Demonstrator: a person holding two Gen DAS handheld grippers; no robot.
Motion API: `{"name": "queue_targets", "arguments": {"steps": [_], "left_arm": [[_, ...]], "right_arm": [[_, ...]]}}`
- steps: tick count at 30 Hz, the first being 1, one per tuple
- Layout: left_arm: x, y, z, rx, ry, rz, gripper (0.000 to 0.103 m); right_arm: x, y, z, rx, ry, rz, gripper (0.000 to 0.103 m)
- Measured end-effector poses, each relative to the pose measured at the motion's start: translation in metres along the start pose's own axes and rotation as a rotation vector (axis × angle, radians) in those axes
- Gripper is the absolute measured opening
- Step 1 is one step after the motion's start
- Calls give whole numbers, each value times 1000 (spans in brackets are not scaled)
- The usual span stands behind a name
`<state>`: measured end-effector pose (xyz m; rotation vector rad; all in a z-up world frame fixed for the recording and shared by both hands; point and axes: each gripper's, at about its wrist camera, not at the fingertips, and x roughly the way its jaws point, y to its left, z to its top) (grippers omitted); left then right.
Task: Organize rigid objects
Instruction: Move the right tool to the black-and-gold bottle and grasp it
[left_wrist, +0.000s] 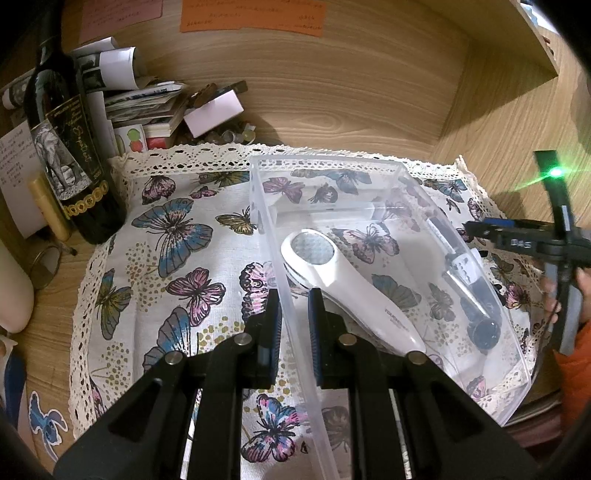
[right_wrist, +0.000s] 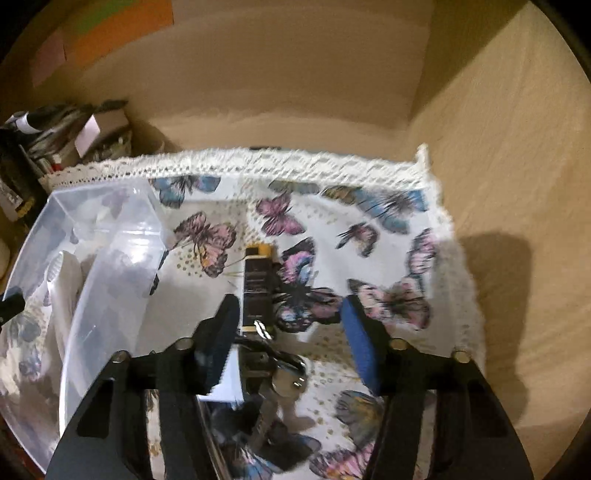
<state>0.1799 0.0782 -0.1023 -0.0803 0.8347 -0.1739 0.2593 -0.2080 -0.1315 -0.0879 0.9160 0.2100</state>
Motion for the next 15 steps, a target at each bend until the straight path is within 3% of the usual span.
{"name": "queue_targets", "arguments": {"steps": [8,10,11,12,15], "left_arm": [[0,0,0,-4,4,-4,14],[0,0,1,-2,4,-3,14],[0,0,1,-3,4,-3,14],[0,0,1,-3,4,-3,14],[0,0,1,-5,4,-5,14]], "right_arm": [[47,11,8,-41,104,41,36],[50,12,7,-45,90,34,33],[49,13,7,-49,89,29,24],[47,14,6,-54,86,30,22],[43,17,4,-58,79,22,21]]}}
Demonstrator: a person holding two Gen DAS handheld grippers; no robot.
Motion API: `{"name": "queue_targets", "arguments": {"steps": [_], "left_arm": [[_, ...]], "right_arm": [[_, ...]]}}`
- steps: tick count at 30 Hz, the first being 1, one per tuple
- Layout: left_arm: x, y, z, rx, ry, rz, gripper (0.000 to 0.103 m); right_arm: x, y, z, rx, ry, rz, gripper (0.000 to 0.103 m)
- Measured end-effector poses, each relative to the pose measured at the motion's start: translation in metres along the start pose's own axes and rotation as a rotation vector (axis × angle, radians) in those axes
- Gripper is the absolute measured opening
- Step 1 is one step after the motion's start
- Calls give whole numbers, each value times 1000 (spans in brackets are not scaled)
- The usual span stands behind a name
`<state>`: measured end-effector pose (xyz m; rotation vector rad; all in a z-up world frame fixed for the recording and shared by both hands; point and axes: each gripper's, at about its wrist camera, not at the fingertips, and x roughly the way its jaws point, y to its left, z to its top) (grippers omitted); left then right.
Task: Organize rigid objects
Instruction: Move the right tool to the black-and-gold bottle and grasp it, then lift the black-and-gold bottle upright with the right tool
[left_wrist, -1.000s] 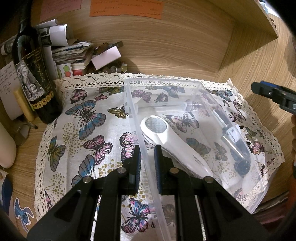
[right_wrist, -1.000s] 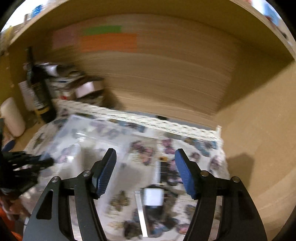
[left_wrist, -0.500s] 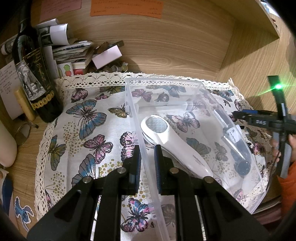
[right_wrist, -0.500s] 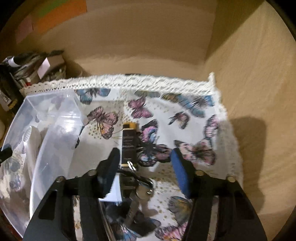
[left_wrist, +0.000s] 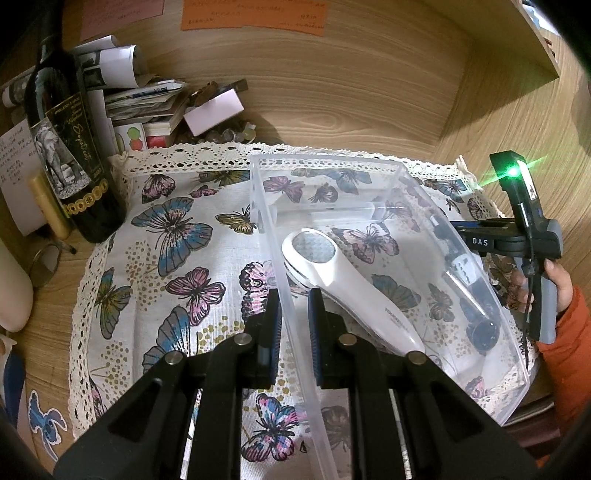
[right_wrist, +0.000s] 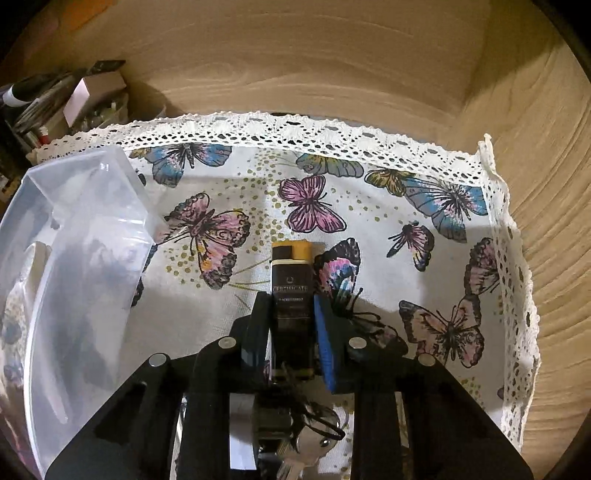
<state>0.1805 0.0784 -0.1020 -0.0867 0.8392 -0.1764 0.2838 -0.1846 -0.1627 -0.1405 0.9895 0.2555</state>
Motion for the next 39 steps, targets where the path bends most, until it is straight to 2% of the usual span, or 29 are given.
{"name": "queue_targets", "arguments": {"steps": [4,10,18,24,33,39], "left_arm": [[0,0,0,-1,0,-1,14],[0,0,0,1,0,1,14],[0,1,1,-6,3,-8,14],[-1,2,0,-8,8,-21,14],[-8,8,-6,-34,15,-83,14],[-10,8,-11,-36,-1,-92,14]], "right_arm": [[-13,3,-1,9,-35,9,21],[-55,12,-6,2,-124,8,21],[-112,24,0,-26,-247,52,21],[-127,40,2,-70,-307,86,21],[-143,69,-1,-139,-349,156,21],[-136,89,-1,-180,-327,193,21]]}}
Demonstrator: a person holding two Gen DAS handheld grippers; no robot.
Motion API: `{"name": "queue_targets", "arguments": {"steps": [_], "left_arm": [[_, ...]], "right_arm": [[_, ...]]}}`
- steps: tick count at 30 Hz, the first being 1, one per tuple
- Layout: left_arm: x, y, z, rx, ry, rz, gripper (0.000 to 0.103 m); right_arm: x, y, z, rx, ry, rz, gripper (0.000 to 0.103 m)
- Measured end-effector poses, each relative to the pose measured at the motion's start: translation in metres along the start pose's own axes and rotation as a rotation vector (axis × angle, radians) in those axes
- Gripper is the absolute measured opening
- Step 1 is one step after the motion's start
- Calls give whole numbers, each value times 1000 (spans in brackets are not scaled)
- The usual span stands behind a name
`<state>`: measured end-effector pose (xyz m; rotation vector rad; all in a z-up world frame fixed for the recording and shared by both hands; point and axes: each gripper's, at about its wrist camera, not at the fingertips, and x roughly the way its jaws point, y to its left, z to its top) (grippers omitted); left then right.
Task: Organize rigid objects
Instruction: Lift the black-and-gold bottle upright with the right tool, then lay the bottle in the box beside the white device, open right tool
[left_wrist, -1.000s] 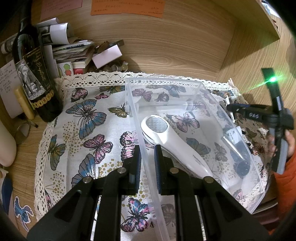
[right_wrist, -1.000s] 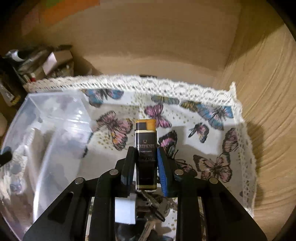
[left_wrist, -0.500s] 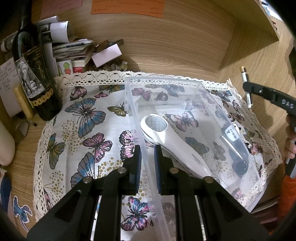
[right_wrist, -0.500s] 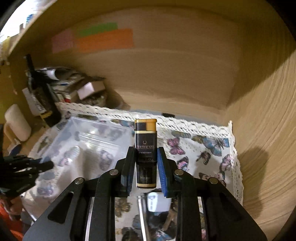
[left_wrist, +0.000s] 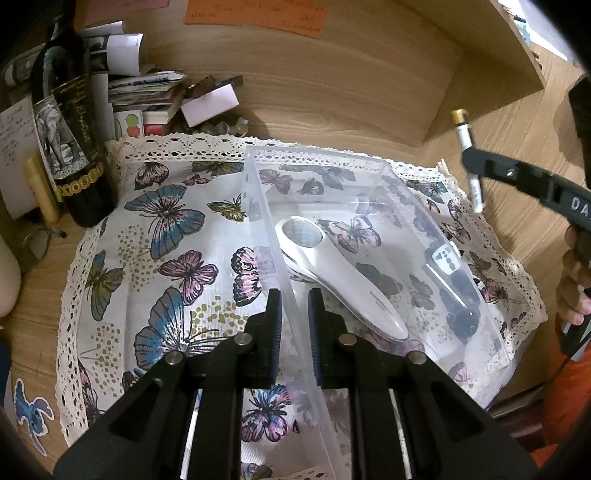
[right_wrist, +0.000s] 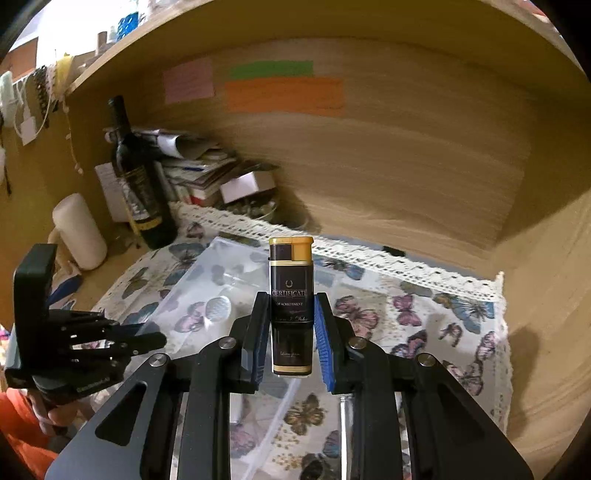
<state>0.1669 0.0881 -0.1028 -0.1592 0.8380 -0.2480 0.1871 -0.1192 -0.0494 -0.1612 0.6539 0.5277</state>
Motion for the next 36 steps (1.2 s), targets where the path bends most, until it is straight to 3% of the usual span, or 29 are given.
{"name": "queue_targets", "arguments": {"steps": [22,27,36], "left_arm": [[-2,3,-1,-7,-17,-23,15],[-2,2,-1,-6,-17,-23,15],[-2,2,-1,-10,-16,-22,15]], "right_arm": [[101,29,-13,-108,320,-3,22],[107,30,-14,-96,334,-10,22],[82,23,-7,-51,253,0,29]]}}
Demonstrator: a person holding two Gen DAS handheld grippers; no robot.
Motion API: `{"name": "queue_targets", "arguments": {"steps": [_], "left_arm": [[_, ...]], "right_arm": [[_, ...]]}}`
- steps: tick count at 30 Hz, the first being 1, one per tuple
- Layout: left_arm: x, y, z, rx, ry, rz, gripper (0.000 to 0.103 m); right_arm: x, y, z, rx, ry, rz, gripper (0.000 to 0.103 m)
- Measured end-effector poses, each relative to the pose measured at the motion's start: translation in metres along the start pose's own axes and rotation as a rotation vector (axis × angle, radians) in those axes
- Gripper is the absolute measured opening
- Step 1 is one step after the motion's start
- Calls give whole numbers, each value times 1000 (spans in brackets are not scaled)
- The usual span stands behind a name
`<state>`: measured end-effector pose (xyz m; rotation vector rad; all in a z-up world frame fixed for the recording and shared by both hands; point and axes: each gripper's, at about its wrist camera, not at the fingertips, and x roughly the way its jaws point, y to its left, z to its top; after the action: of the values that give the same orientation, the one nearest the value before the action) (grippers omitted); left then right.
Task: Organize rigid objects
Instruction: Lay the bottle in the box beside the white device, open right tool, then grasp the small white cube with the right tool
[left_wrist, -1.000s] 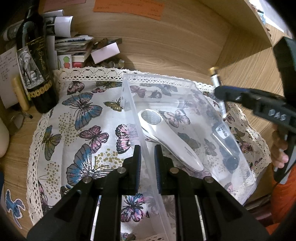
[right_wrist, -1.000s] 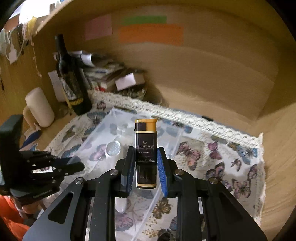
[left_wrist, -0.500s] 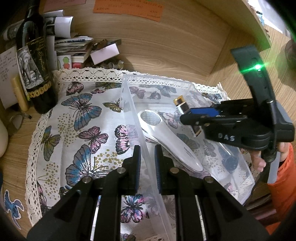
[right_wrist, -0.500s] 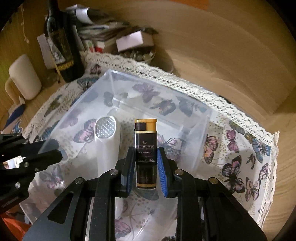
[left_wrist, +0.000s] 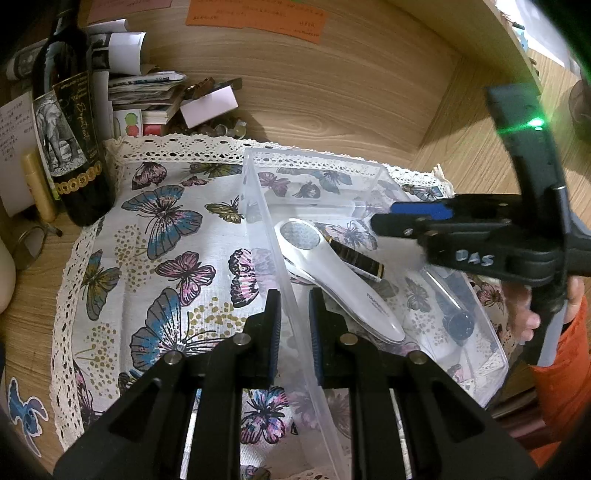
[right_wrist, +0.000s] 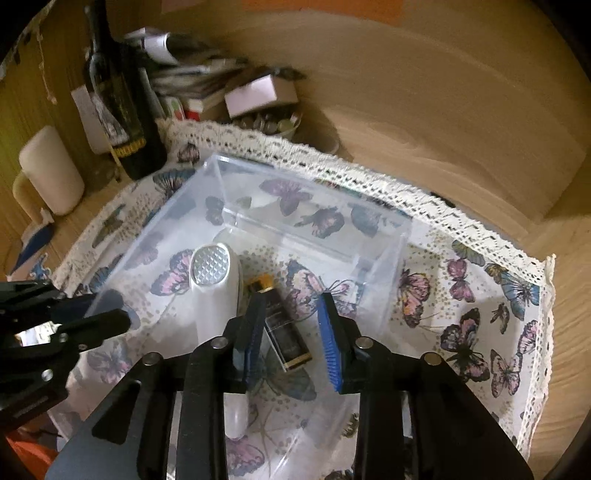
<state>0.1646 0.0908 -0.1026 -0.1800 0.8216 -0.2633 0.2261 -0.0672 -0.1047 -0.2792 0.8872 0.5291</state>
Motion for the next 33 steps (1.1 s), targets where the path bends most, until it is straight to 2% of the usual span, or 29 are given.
{"name": "queue_targets", "arguments": {"steps": [4,11,21,28,33], "left_arm": [[1,-2,0,1,2,9,15],[2,-4,1,5,6,29,14],[6,-10,8,16,12,91,11],[14,-14,12,28,24,144,11],[15,-17,11,33,25,174,10]], "right_arm": [[-19,-8,-3,26,-55,-20,34],[-50,-34,-16,98,-124,-53,34],[-81,-78,-56,225,-181,-137,43],[-77,-100,-86,284,-152,-174,43],[-56,-106,-99,302,-91,-130,43]]}}
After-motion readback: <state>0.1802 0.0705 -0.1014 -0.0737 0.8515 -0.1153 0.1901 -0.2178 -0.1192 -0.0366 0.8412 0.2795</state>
